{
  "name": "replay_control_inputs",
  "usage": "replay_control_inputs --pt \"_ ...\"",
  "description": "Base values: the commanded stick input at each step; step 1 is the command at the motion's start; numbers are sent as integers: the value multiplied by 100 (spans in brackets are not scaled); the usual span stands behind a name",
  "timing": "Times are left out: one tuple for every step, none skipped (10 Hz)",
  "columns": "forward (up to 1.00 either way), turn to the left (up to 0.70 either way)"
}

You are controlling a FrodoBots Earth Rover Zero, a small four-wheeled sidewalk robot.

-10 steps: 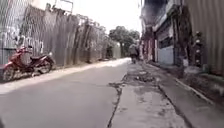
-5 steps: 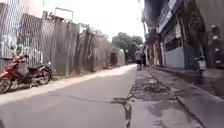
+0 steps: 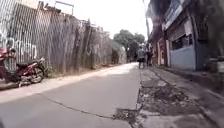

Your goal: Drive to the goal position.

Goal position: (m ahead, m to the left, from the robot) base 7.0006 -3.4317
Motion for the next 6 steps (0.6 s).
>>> replay_control_inputs --pt "100 0" --pt "100 0" --pt "100 0" --pt "100 0" --pt "100 0" --pt "100 0"
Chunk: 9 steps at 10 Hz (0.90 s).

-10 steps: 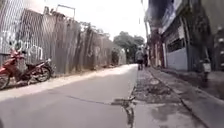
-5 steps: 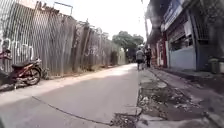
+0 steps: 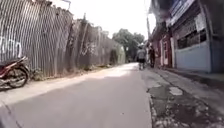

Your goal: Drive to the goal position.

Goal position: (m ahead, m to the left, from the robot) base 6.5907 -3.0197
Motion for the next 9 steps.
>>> replay_control_inputs --pt "100 0" --pt "100 0" --pt "100 0" --pt "100 0" --pt "100 0" --pt "100 0" --pt "100 0" --pt "100 0" --pt "100 0"
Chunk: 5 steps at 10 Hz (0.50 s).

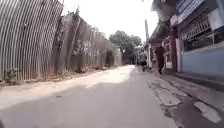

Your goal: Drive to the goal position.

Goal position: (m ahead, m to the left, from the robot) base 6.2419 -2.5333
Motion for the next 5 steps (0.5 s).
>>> replay_control_inputs --pt "100 0" --pt "100 0" --pt "100 0" --pt "100 0" --pt "100 0"
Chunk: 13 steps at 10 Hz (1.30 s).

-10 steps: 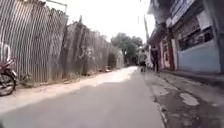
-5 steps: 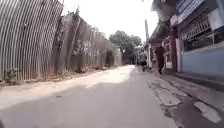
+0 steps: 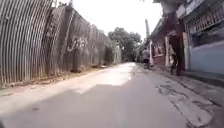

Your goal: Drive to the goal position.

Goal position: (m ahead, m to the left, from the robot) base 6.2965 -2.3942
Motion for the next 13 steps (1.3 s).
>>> replay_control_inputs --pt "100 0" --pt "100 0" --pt "100 0" --pt "100 0" --pt "100 -20" --pt "100 -27" --pt "100 -23" --pt "100 0" --pt "100 0" --pt "100 0" --pt "100 0" --pt "100 0" --pt "100 0"
